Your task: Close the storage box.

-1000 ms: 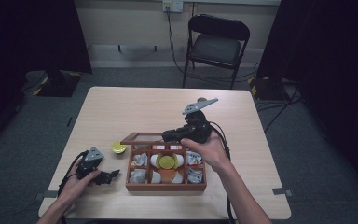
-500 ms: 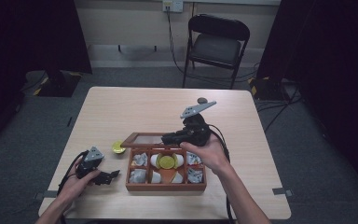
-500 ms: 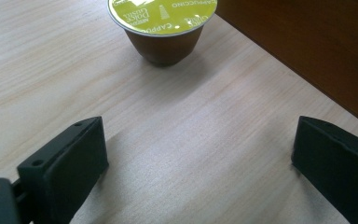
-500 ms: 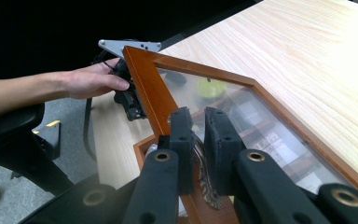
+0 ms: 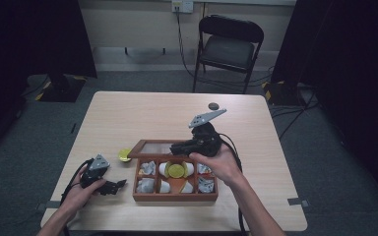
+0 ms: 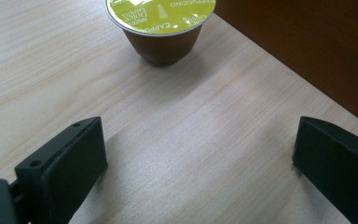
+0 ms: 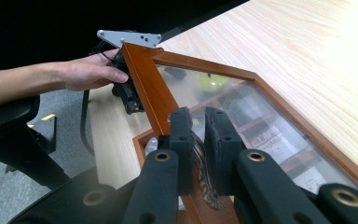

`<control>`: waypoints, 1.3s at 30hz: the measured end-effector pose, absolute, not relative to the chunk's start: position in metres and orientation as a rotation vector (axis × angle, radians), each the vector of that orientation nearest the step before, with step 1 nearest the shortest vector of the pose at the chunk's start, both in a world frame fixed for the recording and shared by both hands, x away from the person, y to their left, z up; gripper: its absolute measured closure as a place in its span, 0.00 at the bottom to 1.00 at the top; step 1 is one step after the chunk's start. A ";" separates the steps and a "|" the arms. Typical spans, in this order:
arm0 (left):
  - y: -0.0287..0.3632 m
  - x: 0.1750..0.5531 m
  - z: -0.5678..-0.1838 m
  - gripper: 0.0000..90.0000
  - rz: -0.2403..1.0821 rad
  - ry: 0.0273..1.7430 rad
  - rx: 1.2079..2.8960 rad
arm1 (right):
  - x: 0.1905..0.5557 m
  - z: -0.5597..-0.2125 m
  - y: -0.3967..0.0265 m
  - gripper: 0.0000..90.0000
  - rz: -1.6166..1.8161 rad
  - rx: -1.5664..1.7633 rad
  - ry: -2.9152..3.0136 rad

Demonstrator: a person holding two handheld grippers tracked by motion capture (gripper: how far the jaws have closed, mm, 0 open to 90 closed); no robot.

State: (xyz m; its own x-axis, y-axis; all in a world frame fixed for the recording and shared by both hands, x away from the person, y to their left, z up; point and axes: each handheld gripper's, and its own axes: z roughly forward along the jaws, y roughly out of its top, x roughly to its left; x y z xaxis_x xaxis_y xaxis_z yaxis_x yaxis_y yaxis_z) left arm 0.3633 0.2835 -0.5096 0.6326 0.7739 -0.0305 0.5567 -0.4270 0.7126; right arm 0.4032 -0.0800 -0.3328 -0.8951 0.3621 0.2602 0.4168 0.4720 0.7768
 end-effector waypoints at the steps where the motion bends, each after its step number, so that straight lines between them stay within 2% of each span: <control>1: 0.283 0.363 -0.510 0.02 0.395 1.035 2.146 | 0.403 -0.333 -0.080 0.91 -1.417 -0.698 -2.646; 39: 0.284 0.363 -0.510 0.02 0.394 1.032 2.148 | 0.375 -0.364 -0.076 0.91 -1.331 -0.582 -2.742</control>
State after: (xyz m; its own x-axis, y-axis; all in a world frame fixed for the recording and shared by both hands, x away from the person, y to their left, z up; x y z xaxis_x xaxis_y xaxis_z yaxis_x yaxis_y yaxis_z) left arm 0.3633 0.2837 -0.5096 0.6343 0.7725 -0.0302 0.5559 -0.4285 0.7122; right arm 0.3753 -0.0756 -0.3638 -0.9289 0.3147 0.1950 0.3479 0.5617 0.7506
